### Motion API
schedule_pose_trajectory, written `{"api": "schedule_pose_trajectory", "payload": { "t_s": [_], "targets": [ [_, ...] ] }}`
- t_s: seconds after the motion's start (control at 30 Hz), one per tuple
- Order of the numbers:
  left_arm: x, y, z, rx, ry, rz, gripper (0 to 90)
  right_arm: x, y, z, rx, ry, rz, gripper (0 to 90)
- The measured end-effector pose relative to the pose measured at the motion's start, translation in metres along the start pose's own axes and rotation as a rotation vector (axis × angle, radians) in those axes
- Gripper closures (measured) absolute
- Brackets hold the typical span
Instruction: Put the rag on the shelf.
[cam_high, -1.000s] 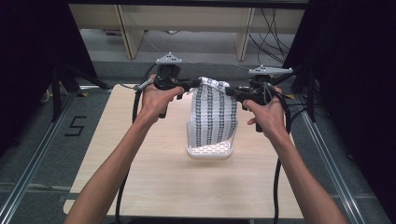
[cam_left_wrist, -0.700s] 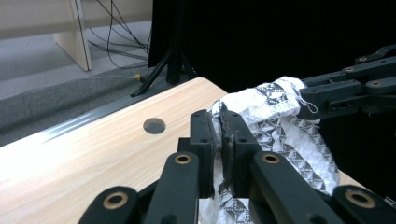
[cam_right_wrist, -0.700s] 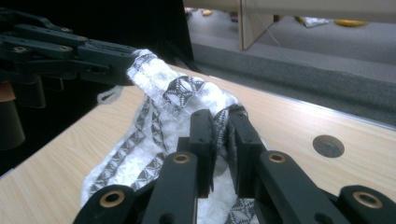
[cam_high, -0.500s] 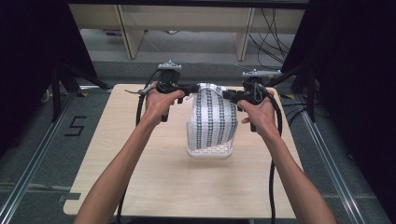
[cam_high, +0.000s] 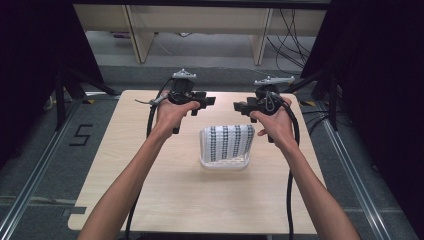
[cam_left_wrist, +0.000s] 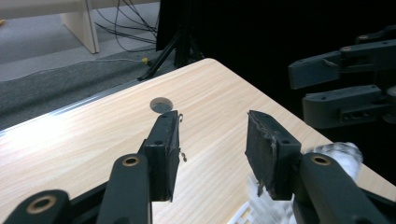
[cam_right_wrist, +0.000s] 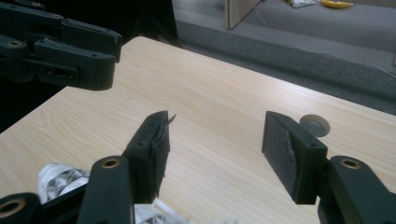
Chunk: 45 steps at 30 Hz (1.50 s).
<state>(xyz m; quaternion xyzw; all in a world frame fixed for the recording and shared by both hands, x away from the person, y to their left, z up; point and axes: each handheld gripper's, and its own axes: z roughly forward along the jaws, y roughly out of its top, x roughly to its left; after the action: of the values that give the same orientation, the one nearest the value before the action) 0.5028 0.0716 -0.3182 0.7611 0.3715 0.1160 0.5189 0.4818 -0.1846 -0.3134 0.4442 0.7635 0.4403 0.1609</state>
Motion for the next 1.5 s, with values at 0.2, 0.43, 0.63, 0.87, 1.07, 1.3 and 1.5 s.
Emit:
{"api": "schedule_pose_trajectory", "payload": {
  "t_s": [0.2, 0.43, 0.63, 0.87, 1.07, 1.3, 1.5],
  "targets": [
    [-0.007, -0.002, -0.007, 0.005, -0.021, 0.016, 53.0, -0.003, -0.001, -0.006, -0.006, -0.004, -0.006, 42.2],
    [-0.011, -0.002, -0.017, -0.004, -0.044, 0.009, 49.5, -0.001, -0.004, -0.015, -0.003, 0.001, -0.022, 40.0],
    [-0.014, -0.007, -0.025, -0.002, -0.042, 0.005, 41.9, -0.002, -0.008, -0.024, -0.024, 0.02, -0.033, 38.1],
    [-0.014, -0.013, -0.038, -0.004, -0.023, -0.006, 32.2, -0.001, -0.014, -0.033, -0.012, 0.009, -0.043, 35.9],
    [-0.016, -0.02, -0.046, -0.003, -0.02, 0.001, 28.9, -0.001, -0.018, -0.038, -0.023, 0.021, -0.063, 34.0],
    [-0.02, -0.025, -0.053, -0.009, -0.029, 0.001, 26.7, 0.004, -0.021, -0.044, -0.037, 0.034, -0.047, 31.8],
    [-0.029, -0.034, -0.06, -0.009, -0.041, 0.011, 24.0, 0.006, -0.024, -0.049, -0.045, 0.051, -0.058, 28.2]
  ]
}}
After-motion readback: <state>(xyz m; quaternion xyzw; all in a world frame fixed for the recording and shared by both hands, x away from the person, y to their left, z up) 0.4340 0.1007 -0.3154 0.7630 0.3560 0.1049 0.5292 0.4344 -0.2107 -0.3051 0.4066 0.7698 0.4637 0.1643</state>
